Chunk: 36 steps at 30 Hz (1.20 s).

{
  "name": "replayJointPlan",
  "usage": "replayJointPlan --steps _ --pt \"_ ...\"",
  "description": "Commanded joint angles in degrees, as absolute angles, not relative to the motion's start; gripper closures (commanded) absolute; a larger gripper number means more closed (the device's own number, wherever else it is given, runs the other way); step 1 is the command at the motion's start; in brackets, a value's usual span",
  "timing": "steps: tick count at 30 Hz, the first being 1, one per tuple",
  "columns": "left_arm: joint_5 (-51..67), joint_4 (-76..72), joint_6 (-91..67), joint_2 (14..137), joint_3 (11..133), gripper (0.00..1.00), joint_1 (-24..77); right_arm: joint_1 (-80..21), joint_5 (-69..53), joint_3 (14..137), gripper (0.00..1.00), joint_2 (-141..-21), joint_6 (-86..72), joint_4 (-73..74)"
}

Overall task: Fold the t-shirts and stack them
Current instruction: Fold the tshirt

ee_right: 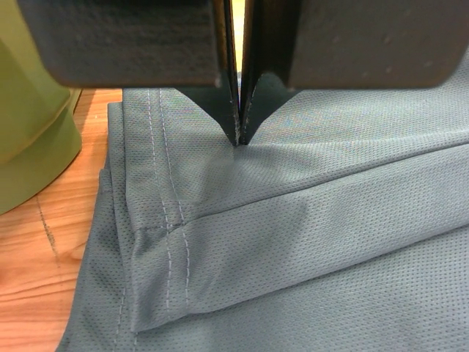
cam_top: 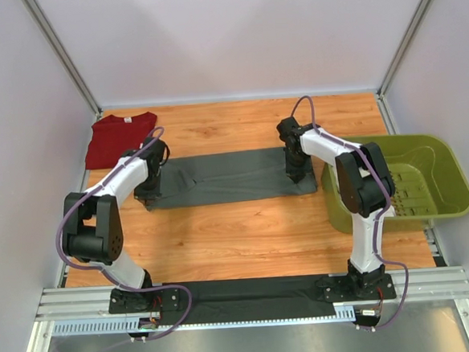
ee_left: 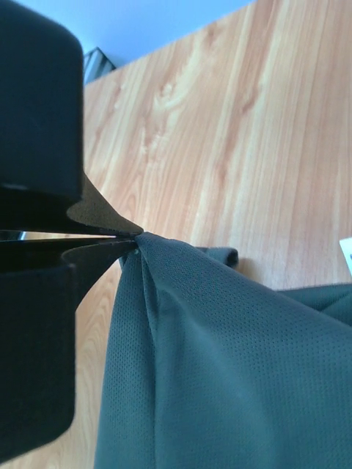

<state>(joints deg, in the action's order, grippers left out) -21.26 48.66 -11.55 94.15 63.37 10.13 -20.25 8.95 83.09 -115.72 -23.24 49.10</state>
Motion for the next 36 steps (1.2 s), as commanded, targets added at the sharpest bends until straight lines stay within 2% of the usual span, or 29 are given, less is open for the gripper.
replayJointPlan --steps 1,6,9,10,13,19,20,25,29,36 --pt "-25.65 52.73 -7.65 92.11 66.35 1.00 9.58 -19.34 11.16 83.32 1.00 -117.33 -22.94 48.60" --pt "-23.74 53.62 -10.27 90.18 65.48 1.00 9.49 -19.34 11.25 83.50 1.00 -117.42 -23.03 48.60" --pt "-23.02 53.96 -12.30 89.12 64.16 0.90 9.49 -19.25 10.90 83.58 1.00 -117.42 -22.94 48.52" --pt "-23.46 54.14 -13.44 88.95 64.16 0.80 9.49 -19.25 10.90 83.67 1.00 -117.42 -22.94 48.43" --pt "-20.32 55.89 -16.95 89.91 65.21 0.67 9.49 -19.25 10.46 83.85 1.00 -117.69 -22.94 48.60" --pt "-13.99 58.71 -27.14 90.27 65.13 0.65 9.49 -19.25 10.02 84.64 1.00 -117.77 -23.03 48.95" --pt "-13.80 58.88 -32.90 88.52 64.95 0.64 9.49 -19.25 10.11 84.81 1.00 -117.69 -23.11 49.04" --pt "-10.30 53.54 -54.72 78.43 57.41 0.49 9.14 -19.16 8.79 85.78 1.00 -118.21 -23.64 49.13" --pt "-7.38 46.15 -63.89 75.24 47.92 0.48 7.82 -19.25 8.61 85.69 1.00 -118.21 -23.47 49.13" --pt "-13.79 40.70 -57.66 75.85 46.58 0.50 5.45 -19.25 8.35 84.99 1.00 -118.04 -23.29 48.78"
